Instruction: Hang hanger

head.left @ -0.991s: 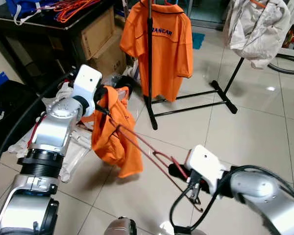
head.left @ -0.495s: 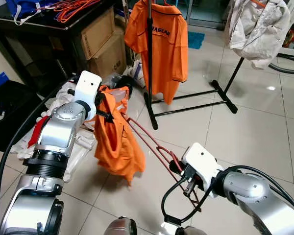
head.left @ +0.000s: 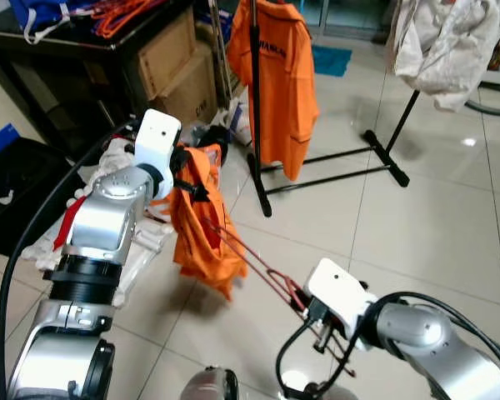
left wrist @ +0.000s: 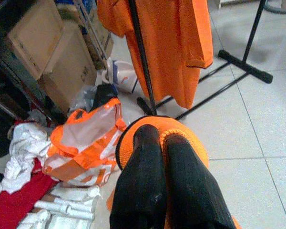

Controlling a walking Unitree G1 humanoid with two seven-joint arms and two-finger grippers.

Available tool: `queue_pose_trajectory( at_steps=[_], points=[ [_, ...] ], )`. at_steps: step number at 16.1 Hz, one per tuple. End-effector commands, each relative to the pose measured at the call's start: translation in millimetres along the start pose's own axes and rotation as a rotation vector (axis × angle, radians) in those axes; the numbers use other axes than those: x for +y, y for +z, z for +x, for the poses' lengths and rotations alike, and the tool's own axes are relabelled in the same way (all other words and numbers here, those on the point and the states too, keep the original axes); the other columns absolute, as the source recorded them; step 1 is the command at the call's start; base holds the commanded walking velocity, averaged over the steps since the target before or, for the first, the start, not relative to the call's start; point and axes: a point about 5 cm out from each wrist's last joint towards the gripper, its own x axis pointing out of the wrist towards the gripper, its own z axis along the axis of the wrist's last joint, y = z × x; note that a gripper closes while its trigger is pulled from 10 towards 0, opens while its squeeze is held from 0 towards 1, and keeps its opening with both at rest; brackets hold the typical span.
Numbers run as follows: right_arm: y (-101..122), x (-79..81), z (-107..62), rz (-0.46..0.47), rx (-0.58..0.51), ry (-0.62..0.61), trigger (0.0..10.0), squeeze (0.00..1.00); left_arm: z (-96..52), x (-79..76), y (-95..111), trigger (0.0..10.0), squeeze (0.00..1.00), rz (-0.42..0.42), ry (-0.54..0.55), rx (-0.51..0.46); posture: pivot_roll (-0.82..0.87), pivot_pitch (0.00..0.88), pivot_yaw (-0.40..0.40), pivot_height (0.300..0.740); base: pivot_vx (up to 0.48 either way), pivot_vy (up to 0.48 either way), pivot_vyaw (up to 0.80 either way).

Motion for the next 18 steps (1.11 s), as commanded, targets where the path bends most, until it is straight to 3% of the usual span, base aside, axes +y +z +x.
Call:
queue_pose_trajectory(
  at_steps=[1, 8, 12, 18],
  points=[
    [2, 3.2, 1.9, 0.014, -0.006, 0.008, 10.0, 0.00, -4.1, 1.2, 9, 10.0, 0.00, -0.011, 0.006, -0.037, 0.04, 0.168, 0.109, 0.740, 0.000, 0.000, 0.00],
    [13, 14.6, 13.3, 0.075, -0.014, 0.036, 10.0, 0.00, -4.6, -16.5, 16, 10.0, 0.00, -0.023, -0.025, -0.064, 0.04, 0.171, 0.104, 0.740, 0.000, 0.000, 0.00],
    [4, 10.6, 15.4, 0.146, 0.049, -0.026, 10.0, 0.00, -7.8, -20.8, 22, 10.0, 0.00, -0.013, -0.037, -0.078, 0.04, 0.173, 0.109, 0.740, 0.000, 0.000, 0.00],
    [12, 8.5, 9.8, 0.206, -0.005, -0.045, 10.0, 0.00, -7.9, -19.3, 20, 10.0, 0.00, 0.021, -0.019, -0.064, 0.04, 0.182, 0.122, 0.740, 0.000, 0.000, 0.00]
  ],
)
